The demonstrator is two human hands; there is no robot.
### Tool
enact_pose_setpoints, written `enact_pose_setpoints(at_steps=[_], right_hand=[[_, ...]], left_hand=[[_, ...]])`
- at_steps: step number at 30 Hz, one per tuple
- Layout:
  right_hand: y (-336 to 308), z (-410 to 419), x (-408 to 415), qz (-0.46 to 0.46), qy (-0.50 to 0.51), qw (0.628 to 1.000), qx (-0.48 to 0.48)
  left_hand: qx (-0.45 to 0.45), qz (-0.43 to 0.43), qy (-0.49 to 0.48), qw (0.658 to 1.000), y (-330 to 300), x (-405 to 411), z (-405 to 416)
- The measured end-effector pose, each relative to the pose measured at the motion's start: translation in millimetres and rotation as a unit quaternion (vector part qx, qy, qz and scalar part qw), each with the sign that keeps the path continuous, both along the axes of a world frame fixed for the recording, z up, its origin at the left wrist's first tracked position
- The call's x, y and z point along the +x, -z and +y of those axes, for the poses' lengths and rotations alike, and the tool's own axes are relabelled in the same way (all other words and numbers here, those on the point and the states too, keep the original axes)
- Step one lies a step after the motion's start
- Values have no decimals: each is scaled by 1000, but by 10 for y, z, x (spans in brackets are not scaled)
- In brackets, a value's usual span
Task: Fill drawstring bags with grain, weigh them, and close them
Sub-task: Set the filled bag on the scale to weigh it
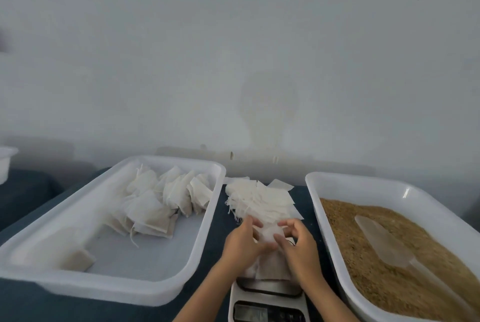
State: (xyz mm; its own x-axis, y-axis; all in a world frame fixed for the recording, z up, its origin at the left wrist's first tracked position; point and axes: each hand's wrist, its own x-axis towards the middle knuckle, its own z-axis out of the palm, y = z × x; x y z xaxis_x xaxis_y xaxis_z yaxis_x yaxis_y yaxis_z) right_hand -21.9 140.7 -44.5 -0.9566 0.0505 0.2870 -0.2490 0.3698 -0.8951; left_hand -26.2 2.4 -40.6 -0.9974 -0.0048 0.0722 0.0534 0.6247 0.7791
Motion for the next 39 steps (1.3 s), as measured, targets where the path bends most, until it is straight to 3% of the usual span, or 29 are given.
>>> enact_pose_setpoints(at_steps=[4,8,17,21,26,31,33,36,39], right_hand=[[-159,-88,80,18,-45,999,-1],[-449,-238,183,37,-103,994,-3],[-1141,-1239,272,102,-216,970,-47],[-1038,-1805,233,37,-280,959,10],[-665,-2365,187,-41,-341,923,174],[-458,-2693,255,-149,-413,844,307],[-443,-2783,310,-199,-450,810,320],[-440,-2864,349,-211,-485,774,349],[-447,-2845,341,-199,-510,746,380]], left_hand=[[-50,30,32,998,-128,146,-26],[-43,48,46,997,-387,332,-209],[0,160,-80,984,-1095,697,-1264],[-5,135,-181,974,-1057,771,-1868],[-10,18,-239,971,-776,864,-2441],[-99,-119,-259,953,-566,894,-2688],[-197,-160,-256,933,-567,914,-2723],[-361,-172,-246,883,-549,918,-2777],[-405,-180,-240,864,-508,887,-2775]])
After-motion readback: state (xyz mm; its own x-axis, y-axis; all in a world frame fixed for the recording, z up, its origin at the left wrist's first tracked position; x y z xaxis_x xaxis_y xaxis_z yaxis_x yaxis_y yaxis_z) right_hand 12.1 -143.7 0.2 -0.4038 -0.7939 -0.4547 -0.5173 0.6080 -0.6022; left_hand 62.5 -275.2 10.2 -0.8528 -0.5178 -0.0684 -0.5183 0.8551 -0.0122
